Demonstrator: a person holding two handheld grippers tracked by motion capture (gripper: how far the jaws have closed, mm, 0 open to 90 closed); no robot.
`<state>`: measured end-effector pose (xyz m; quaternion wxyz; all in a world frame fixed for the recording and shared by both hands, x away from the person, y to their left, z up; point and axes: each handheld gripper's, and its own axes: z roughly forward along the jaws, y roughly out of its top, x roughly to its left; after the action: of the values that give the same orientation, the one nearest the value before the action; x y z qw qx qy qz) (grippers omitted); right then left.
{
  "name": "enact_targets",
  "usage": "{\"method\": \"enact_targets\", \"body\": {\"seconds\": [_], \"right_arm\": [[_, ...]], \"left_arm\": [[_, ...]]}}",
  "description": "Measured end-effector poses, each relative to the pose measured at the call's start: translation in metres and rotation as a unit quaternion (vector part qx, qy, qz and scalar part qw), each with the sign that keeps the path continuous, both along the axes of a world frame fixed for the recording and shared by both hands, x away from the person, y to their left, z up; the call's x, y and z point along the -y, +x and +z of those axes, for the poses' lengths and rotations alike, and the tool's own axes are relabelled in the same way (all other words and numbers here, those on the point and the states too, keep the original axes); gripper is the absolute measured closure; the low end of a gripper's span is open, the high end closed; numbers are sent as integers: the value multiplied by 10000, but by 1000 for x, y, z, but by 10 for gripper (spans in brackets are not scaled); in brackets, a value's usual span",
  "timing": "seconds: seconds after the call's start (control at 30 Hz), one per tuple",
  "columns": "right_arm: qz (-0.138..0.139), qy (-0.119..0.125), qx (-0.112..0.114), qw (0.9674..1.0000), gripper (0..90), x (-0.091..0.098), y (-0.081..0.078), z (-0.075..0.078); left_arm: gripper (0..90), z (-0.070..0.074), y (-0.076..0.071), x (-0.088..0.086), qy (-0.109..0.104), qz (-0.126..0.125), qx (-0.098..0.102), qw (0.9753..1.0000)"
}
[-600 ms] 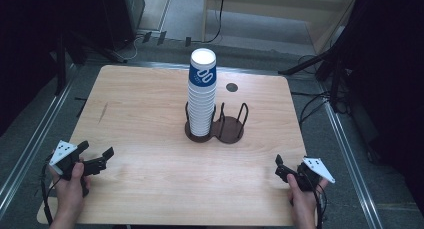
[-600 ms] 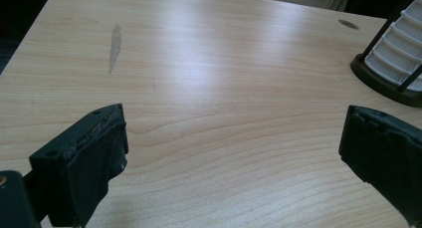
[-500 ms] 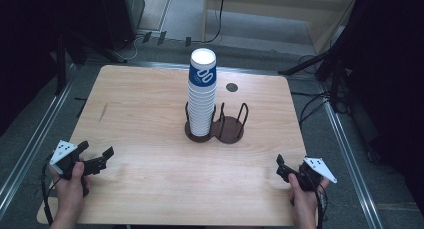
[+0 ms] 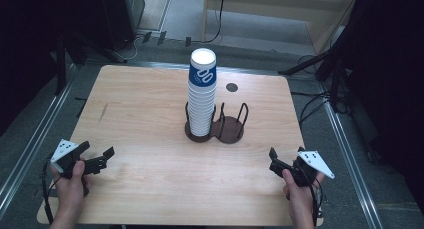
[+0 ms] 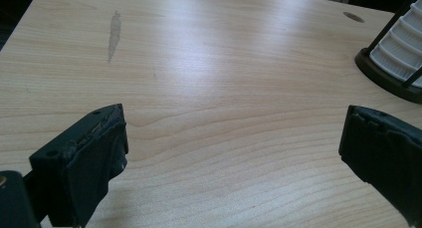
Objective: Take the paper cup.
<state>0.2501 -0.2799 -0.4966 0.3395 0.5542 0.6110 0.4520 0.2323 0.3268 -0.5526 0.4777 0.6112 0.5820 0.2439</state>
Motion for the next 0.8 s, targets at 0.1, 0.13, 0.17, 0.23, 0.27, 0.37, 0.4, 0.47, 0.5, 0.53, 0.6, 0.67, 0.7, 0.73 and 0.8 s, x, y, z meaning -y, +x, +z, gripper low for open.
{"method": "enact_targets", "body": {"seconds": [0.1, 0.13, 0.17, 0.23, 0.27, 0.37, 0.4, 0.47, 0.5, 0.53, 0.6, 0.67, 0.7, 0.73, 0.8], "right_arm": [[102, 44, -42, 9999, 18, -8, 5, 9], [118, 38, -45, 9999, 18, -12, 7, 10], [118, 38, -45, 9999, 18, -12, 7, 10], [207, 63, -24, 9998, 18, -20, 10, 15], [226, 57, -12, 9997, 18, -23, 11, 17], [308, 43, 6, 9995, 18, -30, 13, 22], [344, 42, 15, 9994, 18, -34, 15, 24], [475, 26, 58, 9989, 18, -45, 18, 33], [498, 24, 59, 9987, 18, -47, 19, 35], [531, 21, 63, 9986, 18, -51, 21, 38], [580, 12, 93, 9983, 18, -57, 23, 42], [627, 47, 113, 9980, 18, -62, 25, 46], [627, 47, 113, 9980, 18, -62, 25, 46], [666, 58, 123, 9977, 18, -67, 27, 49], [698, 70, 120, 9975, 18, -71, 28, 51]], "left_arm": [[0, 0, 0, 0, 0, -13, -12, 10000], [0, 0, 0, 0, 26, -29, -18, 10000], [0, 0, 0, 0, 26, -29, -18, 10000], [0, 0, 0, 0, 19, -35, 0, 10000], [0, 0, 0, 0, 7, -27, 13, 10000], [0, 0, 0, -1, -2, -33, 15, 10000], [0, 0, 0, -1, -10, -36, 19, 10000], [0, 0, 0, -1, -20, -40, 18, 10000], [0, 0, 0, -1, -20, -40, 18, 10000], [0, 0, 0, 0, -20, -37, 24, 10000], [0, 0, 0, 0, -18, -43, 27, 10000], [0, 0, 0, -1, -17, -56, 23, 10000], [0, 0, 0, -1, -17, -56, 23, 10000], [0, 0, 0, -1, -35, -55, 32, 10000], [0, 0, 0, -1, -35, -58, 30, 10000]]}}
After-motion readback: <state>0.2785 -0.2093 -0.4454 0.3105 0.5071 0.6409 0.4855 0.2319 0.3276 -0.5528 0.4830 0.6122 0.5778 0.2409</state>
